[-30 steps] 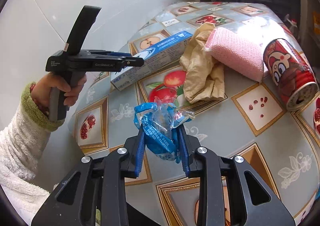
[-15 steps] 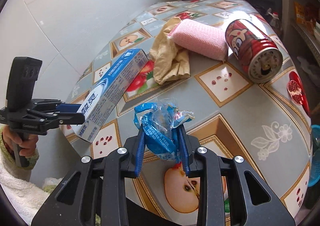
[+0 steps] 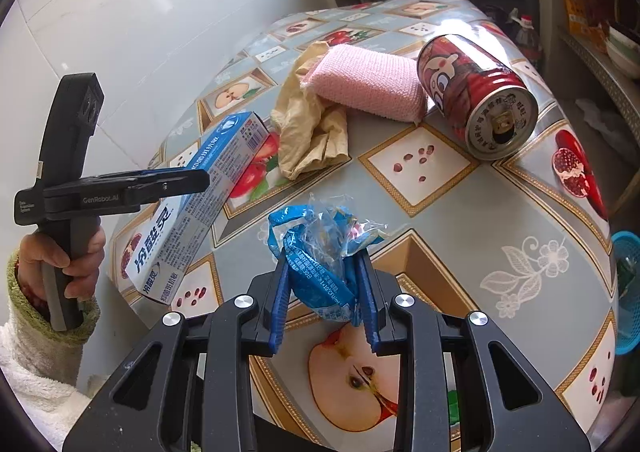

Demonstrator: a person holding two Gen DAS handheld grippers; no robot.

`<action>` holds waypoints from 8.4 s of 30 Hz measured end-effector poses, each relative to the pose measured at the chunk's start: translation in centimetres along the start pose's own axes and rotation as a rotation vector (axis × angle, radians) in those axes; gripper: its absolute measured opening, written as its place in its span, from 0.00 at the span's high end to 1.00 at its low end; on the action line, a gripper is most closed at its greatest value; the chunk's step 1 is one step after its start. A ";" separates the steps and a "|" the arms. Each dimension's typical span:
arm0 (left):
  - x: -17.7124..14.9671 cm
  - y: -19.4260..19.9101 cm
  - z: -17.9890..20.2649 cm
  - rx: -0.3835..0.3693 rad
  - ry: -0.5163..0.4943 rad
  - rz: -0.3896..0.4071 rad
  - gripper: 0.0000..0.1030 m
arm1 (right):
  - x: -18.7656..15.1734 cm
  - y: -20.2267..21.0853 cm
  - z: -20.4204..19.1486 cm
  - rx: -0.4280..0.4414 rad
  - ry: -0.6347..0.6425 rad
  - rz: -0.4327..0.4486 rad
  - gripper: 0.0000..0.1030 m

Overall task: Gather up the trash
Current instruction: 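Lift the wrappers and toothpaste box off the table with both tools, then carry the wrappers and toothpaste box to the blue wastebasket and open both tools, then move both tools back from the wastebasket to the table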

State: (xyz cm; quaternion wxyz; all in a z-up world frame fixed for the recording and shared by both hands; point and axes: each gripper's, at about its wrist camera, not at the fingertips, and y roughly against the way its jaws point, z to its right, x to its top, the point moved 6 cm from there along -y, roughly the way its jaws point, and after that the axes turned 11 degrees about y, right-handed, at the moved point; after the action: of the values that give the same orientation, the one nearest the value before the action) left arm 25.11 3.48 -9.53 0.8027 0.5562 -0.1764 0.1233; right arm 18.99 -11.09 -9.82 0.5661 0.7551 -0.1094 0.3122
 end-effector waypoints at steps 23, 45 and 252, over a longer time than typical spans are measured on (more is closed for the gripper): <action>-0.1 0.2 -0.9 -0.013 0.066 0.063 0.54 | -0.7 0.2 0.7 -0.066 -0.061 0.013 0.72; -1.2 3.3 2.1 -0.029 -0.005 0.183 0.55 | -0.9 0.8 1.4 -0.070 -0.095 0.030 0.72; -2.6 7.1 8.5 -0.190 -0.077 0.288 0.05 | -3.9 17.8 6.8 -0.657 -0.085 0.289 0.08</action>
State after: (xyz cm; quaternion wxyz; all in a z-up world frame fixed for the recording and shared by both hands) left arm 18.70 -2.03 -1.91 0.8183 0.4510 -0.2958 0.1986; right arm 9.09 -24.05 0.77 0.7235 0.5218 -0.3329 0.3057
